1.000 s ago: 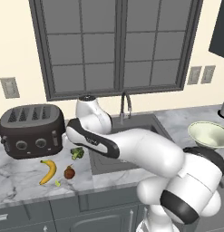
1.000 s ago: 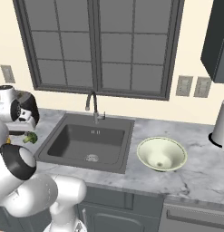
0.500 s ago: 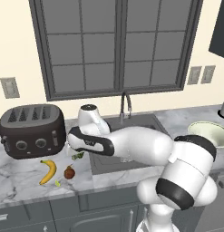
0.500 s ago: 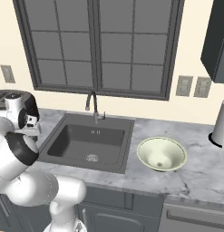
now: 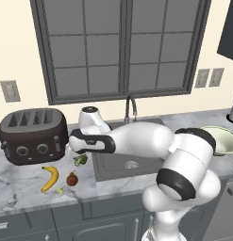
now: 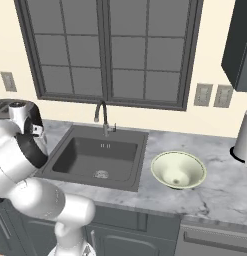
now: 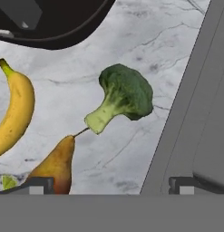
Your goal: There is a mixed pile of frozen fruits and vegetables on the counter. Locate all the frozen vegetables and place the items in a bowl on the counter. Take all the frozen fruits and defrost them in a running sink.
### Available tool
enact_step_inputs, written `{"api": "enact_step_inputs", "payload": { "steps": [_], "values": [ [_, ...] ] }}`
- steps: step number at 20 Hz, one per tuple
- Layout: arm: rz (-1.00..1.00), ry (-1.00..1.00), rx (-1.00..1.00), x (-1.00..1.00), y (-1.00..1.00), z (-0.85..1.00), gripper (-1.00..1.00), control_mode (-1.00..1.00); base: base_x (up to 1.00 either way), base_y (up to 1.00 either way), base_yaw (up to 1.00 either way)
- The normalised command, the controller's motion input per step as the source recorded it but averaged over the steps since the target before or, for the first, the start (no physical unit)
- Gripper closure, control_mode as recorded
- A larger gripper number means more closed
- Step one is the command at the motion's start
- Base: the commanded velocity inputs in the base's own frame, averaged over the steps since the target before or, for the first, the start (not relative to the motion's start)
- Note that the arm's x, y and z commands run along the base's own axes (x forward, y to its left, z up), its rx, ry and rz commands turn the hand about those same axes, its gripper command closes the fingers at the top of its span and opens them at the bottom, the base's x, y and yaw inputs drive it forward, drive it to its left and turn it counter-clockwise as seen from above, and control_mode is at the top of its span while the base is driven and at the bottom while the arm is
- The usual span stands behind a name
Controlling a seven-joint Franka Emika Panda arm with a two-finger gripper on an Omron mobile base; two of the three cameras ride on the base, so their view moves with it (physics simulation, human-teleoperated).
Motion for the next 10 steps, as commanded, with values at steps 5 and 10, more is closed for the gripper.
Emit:
{"api": "enact_step_inputs", "payload": {
  "steps": [5, 10],
  "values": [
    [0.0, 0.0, 0.0, 0.19, 0.01, -0.12, -1.0, -1.0, 0.0, 0.0, 0.0],
    [0.0, 0.0, 0.0, 0.17, 0.1, -0.17, -1.0, -1.0, 0.0, 0.0, 0.0]
  ]
}}
